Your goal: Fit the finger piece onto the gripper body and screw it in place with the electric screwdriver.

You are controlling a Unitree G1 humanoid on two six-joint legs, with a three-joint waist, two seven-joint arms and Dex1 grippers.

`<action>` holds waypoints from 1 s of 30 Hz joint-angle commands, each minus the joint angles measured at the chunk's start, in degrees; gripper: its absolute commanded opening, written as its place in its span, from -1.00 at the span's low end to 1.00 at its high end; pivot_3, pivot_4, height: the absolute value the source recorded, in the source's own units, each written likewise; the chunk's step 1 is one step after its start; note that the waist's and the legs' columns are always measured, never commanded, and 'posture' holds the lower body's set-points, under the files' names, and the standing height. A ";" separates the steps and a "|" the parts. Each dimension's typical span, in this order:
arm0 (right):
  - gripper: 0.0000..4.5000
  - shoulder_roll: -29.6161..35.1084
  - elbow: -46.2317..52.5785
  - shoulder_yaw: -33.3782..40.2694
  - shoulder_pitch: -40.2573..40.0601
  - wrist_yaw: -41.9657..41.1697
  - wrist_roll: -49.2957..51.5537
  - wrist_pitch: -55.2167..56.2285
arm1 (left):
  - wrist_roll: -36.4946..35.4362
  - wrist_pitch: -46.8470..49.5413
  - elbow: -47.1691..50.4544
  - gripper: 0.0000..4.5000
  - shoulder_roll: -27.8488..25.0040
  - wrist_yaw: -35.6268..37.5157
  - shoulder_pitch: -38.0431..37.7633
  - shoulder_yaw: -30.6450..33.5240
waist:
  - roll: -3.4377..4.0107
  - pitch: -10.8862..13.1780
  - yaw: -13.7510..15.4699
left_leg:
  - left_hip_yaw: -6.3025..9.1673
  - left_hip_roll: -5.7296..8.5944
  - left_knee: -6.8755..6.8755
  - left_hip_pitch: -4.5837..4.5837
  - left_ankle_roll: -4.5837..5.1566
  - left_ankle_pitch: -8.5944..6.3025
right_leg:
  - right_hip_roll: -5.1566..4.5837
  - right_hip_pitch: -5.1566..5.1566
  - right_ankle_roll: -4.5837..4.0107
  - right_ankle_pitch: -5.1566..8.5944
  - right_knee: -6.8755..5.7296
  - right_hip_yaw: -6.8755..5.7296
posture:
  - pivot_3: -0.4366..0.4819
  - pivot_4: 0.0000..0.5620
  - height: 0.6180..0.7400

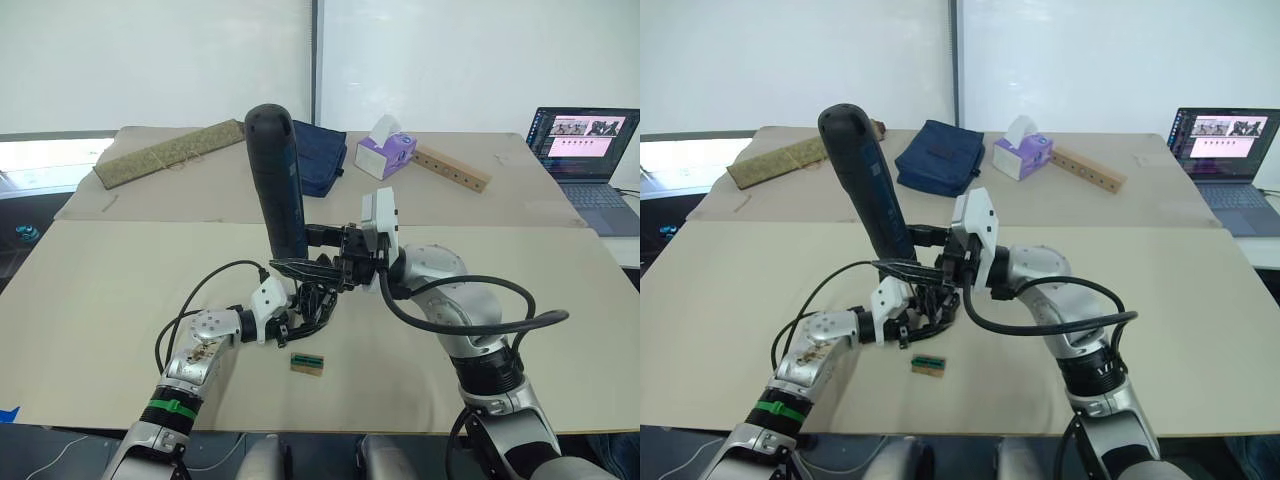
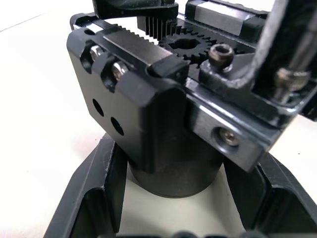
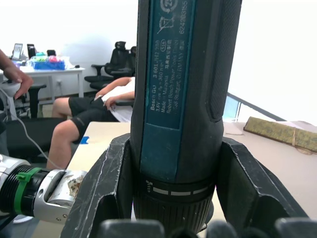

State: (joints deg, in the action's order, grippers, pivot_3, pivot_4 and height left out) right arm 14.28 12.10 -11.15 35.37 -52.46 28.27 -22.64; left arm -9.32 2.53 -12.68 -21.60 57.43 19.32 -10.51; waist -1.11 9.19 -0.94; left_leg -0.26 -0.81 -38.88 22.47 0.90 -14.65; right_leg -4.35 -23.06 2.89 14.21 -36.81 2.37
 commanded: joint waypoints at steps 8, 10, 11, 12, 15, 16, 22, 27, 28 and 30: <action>-0.14 0.94 -2.43 -3.62 -2.05 0.75 -3.47 0.07 | 0.48 1.78 -1.78 0.02 -0.82 1.29 -1.16 -1.51 | 0.02 -0.08 -0.10 | -0.02 -0.01 0.08 -0.18 0.00 0.00 | 0.01 0.13 -0.01 0.00 0.03 0.01 | -0.05 -0.47 1.00; -0.14 0.96 -2.76 -3.93 -1.92 1.00 -3.83 0.11 | 0.49 1.79 -1.80 0.02 -0.78 1.30 -1.10 -1.54 | 0.02 -0.13 -0.10 | -0.02 -0.01 0.09 -0.21 0.00 0.00 | 0.01 0.16 -0.01 0.01 0.04 0.01 | -0.05 -0.47 1.00; -0.14 0.97 -2.87 -4.04 -1.88 1.11 -3.95 0.12 | 0.50 1.79 -1.80 0.02 -0.76 1.30 -1.08 -1.56 | 0.02 -0.16 -0.10 | -0.02 -0.01 0.09 -0.23 0.00 0.00 | 0.01 0.18 -0.01 0.01 0.04 0.01 | -0.05 -0.47 1.00; -0.14 1.03 -3.02 -4.22 -1.84 1.18 -4.18 0.15 | 0.49 1.80 -1.77 0.02 -0.73 1.27 -1.09 -1.58 | 0.02 -0.18 -0.10 | -0.02 -0.01 0.10 -0.25 0.00 0.00 | 0.01 0.20 -0.01 0.01 0.05 0.00 | -0.05 -0.47 1.00; -0.14 1.17 -3.79 -4.76 -1.68 1.08 -4.94 0.52 | 0.46 1.81 -1.92 0.02 -0.70 1.24 -0.97 -1.56 | 0.04 -0.21 -0.11 | -0.02 -0.01 0.12 -0.33 0.00 -0.01 | 0.02 0.30 -0.01 0.01 0.08 0.00 | -0.05 -0.47 1.00; -0.14 1.14 -3.93 -4.83 -1.72 1.06 -5.08 0.64 | 0.45 1.83 -1.90 0.02 -0.70 1.22 -1.00 -1.56 | 0.06 -0.23 -0.11 | -0.02 -0.01 0.13 -0.38 0.00 -0.01 | 0.02 0.36 -0.01 0.01 0.10 0.00 | -0.05 -0.47 1.00; -0.14 1.24 -5.64 -5.44 -2.51 0.78 -5.89 2.24 | 0.46 1.88 -1.95 0.02 -0.62 1.10 -0.96 -1.55 | 0.06 -0.38 -0.12 | -0.02 -0.02 0.21 -0.54 -0.01 -0.01 | 0.02 0.52 -0.03 0.04 0.16 -0.01 | -0.05 -0.47 1.00; -0.14 1.95 -6.35 -6.33 -3.41 -0.43 -6.57 4.53 | 0.47 1.89 -1.83 0.02 -0.66 1.06 -1.12 -1.53 | 0.06 -0.55 -0.12 | -0.01 -0.03 0.25 -0.61 -0.01 -0.01 | 0.02 0.58 -0.04 0.05 0.19 -0.01 | -0.05 -0.47 1.00; -0.14 1.95 -6.37 -6.40 -3.59 -0.52 -6.50 4.77 | 0.46 1.93 -1.72 0.02 -0.67 1.05 -1.20 -1.53 | 0.07 -0.59 -0.12 | -0.01 -0.02 0.26 -0.61 -0.01 -0.01 | 0.02 0.59 -0.04 0.05 0.20 -0.01 | -0.05 -0.47 1.00; -0.14 1.96 -6.44 -6.59 -3.88 -0.62 -6.51 5.20 | 0.45 2.00 -1.50 0.02 -0.73 1.04 -1.35 -1.53 | 0.06 -0.69 -0.12 | -0.01 -0.03 0.27 -0.61 -0.01 -0.01 | 0.02 0.59 -0.04 0.05 0.22 0.00 | -0.05 -0.47 1.00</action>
State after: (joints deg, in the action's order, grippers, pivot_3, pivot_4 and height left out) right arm 14.34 10.04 -15.36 33.89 -52.78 25.79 -16.01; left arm -9.24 3.33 -13.60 -21.82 57.48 19.43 -10.67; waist -1.05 8.50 -1.06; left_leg -0.28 -0.84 -38.59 21.85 0.89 -14.66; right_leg -4.33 -22.47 2.85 14.26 -36.57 2.36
